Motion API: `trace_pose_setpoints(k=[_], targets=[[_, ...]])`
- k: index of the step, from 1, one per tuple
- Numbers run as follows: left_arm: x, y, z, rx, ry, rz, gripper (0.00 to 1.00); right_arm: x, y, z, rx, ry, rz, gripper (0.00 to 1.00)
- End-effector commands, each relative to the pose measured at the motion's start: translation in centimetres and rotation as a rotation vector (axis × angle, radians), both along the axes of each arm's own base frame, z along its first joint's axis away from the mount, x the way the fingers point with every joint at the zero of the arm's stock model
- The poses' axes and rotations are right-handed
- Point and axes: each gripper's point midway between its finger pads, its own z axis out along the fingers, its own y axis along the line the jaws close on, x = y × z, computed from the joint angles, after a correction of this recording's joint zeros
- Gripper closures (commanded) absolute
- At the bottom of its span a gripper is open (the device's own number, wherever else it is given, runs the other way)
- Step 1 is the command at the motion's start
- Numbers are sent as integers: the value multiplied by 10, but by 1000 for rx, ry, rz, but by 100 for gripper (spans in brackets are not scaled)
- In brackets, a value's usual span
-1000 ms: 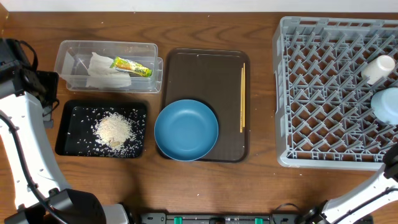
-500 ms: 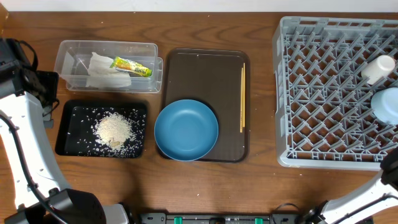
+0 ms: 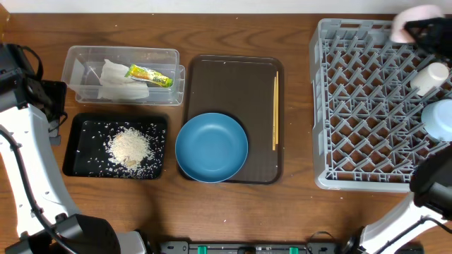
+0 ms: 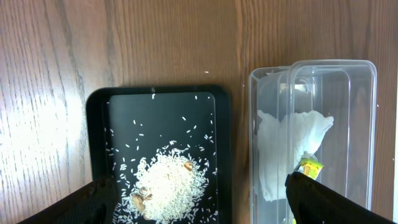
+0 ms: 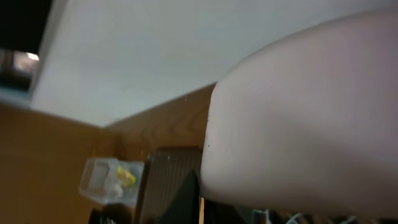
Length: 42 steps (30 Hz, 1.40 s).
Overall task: Sort waste into correct bins and load items into the dishwasher rack
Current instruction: 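Set the pink dish in the rack's back row and open the gripper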
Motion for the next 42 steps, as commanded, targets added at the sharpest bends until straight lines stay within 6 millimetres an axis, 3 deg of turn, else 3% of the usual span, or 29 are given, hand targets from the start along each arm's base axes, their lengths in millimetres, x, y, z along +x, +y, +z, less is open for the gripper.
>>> trace_pose_setpoints(k=[1,7,13,20,25,31,33,37,42], targets=[[-2,2,-1,2,8,5,11,12,7,-33,-47,42,23,99],[-2,2,-1,2,8,5,11,18,5,-67,-38,114,16,99],[-2,2,-1,2,8,5,11,6,1,-106,-57,236,16,99],[-2,2,-1,2,8,5,11,-5,6,-109,-30,294,24,99],[-2,2,-1,2,8,5,11,-17,12,-102,-14,329,26,98],[-2,2,-1,2,8,5,11,-38,15,-77,-49,369,-5,90],[-2,2,-1,2,8,5,11,-48,10,-69,-101,393,-43,82],[-2,2,-1,2,8,5,11,-71,-9,-54,-202,478,-191,57],[-2,2,-1,2,8,5,11,-78,-7,-27,-239,426,-217,58]])
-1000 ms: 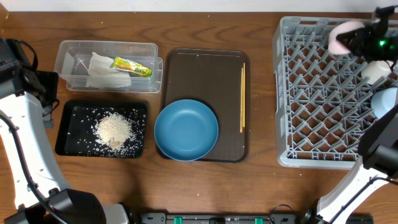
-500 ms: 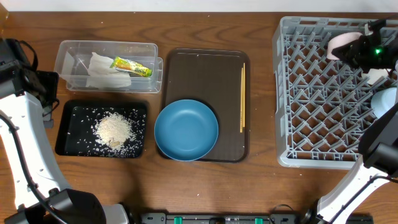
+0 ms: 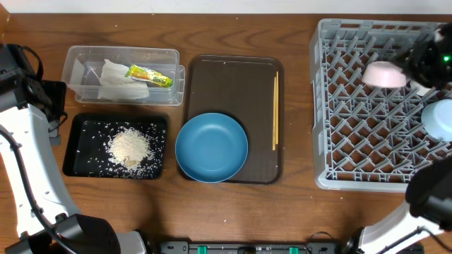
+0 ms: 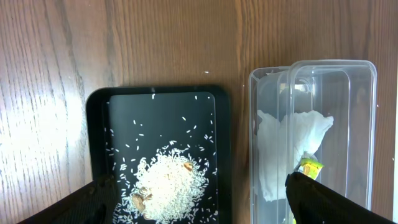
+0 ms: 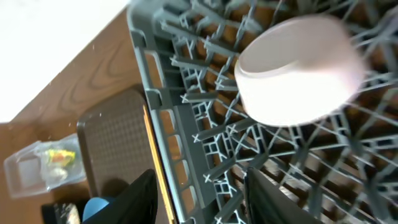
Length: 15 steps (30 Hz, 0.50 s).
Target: Sort waste into correct bins and load items into the dishwasher rack
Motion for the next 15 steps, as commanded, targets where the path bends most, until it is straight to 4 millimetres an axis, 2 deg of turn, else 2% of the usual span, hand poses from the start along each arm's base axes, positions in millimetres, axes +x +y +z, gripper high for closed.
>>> trace_pose_setpoints(k=[1,6,9,12,15], targets=[[-2,2,-1,3,9,5,11,-1,-4,13,-62,-19,-36,59],[-2,2,-1,3,9,5,11,20,-12,14,-133,-65,-83,64],[-2,2,-1,3,9,5,11,42,-21,12,-220,-107,-112,66],[-2,2,-1,3,9,5,11,69,-27,1,-276,-136,-167,70],[-2,2,-1,3,9,5,11,96,-25,-18,-310,-158,-177,70]])
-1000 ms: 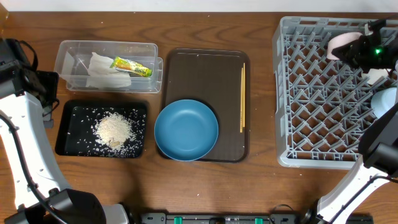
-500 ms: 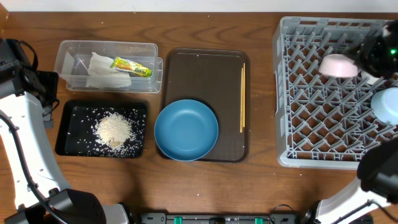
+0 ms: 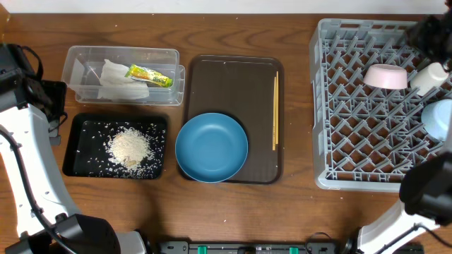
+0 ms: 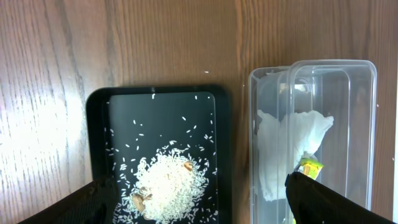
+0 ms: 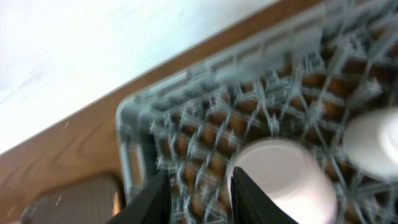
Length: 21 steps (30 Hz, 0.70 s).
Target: Sort waste into correct bins and load items into the dishwasher rack
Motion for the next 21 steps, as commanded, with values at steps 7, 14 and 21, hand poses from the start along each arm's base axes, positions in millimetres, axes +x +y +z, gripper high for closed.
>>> trace_pose_setpoints(k=[7,14,21], targets=[[-2,2,-1,2,9,4,11,31,-12,-102,-120,183,-124,80],[-1,2,0,4,4,5,11,4,-10,-108,-108,290,-128,96],[-1,2,0,4,5,5,11,-32,-11,-74,-138,336,-157,97]])
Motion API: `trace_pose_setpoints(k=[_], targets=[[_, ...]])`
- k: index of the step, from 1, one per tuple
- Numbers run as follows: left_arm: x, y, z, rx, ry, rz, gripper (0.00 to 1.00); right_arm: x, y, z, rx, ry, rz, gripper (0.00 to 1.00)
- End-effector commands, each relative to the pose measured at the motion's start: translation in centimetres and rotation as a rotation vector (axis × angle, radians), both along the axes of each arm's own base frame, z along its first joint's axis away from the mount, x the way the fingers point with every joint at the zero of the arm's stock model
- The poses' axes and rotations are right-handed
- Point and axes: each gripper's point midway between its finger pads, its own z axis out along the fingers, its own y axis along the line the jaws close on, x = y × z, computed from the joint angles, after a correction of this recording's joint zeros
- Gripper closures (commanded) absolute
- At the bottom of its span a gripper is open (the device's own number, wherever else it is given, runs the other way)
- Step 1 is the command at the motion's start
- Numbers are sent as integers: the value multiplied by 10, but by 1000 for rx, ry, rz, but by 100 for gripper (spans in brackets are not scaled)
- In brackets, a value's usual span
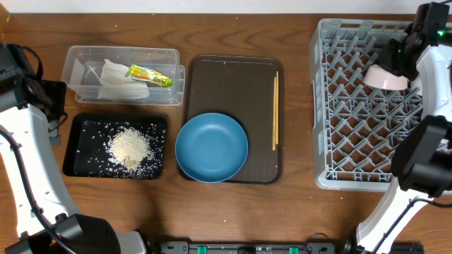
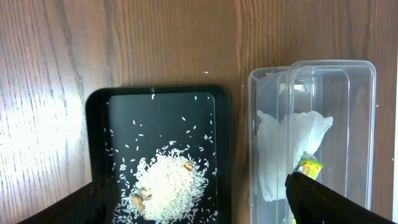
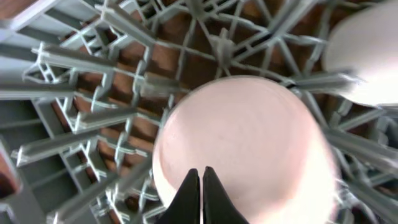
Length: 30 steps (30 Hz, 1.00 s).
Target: Sort waste into correct bins and load items into the dishwasher rack
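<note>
A pink bowl (image 1: 383, 78) lies upside down in the grey dishwasher rack (image 1: 353, 141). In the right wrist view its base (image 3: 242, 149) fills the middle. My right gripper (image 3: 200, 172) is shut, its tips close together just over the bowl's base, with nothing between them; from overhead the right gripper (image 1: 395, 60) sits at the bowl's far side. A blue bowl (image 1: 211, 147) and chopsticks (image 1: 275, 113) lie on the brown tray (image 1: 233, 74). My left gripper (image 2: 202, 199) hangs open above the black tray of rice (image 2: 165, 183).
A clear container (image 1: 81, 60) at the back left holds a white napkin (image 1: 116, 77) and a yellow-green wrapper (image 1: 149, 75). A white cup (image 3: 367, 53) stands in the rack beside the pink bowl. My right arm crosses the rack's right side.
My right gripper was open above the rack's back edge, apart from the pink bowl. Now it is shut and close over the bowl's upturned base. The left arm has not moved.
My right gripper held the pink bowl high over the rack's back right corner. Then the bowl was down at the rack with the fingers apart. It then lay upside down in the rack with the gripper withdrawn, and now the shut gripper is over it.
</note>
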Motion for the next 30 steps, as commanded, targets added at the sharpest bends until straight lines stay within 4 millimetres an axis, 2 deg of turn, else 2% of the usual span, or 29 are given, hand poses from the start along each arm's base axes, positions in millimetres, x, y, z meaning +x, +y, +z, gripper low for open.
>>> trace_pose_setpoints(k=[1,4,6,11,16,18,25,30], targets=[[-1,2,0,3,6,5,11,-14,-6,48,-55,-53,-30,97],[-1,2,0,3,6,4,11,-27,-4,53,-52,-27,-31,99],[-1,2,0,3,6,4,11,-27,-4,55,-56,-28,-33,99],[-1,2,0,3,6,4,11,-15,-15,60,-110,-78,-54,96],[-1,2,0,3,6,4,11,-1,-19,59,-120,-121,-55,98],[-1,2,0,3,6,4,11,4,-20,52,-118,-118,-54,99],[-1,2,0,3,6,4,11,7,-15,5,-89,-23,-40,99],[-1,2,0,3,6,4,11,-3,-13,-9,-73,42,-38,99]])
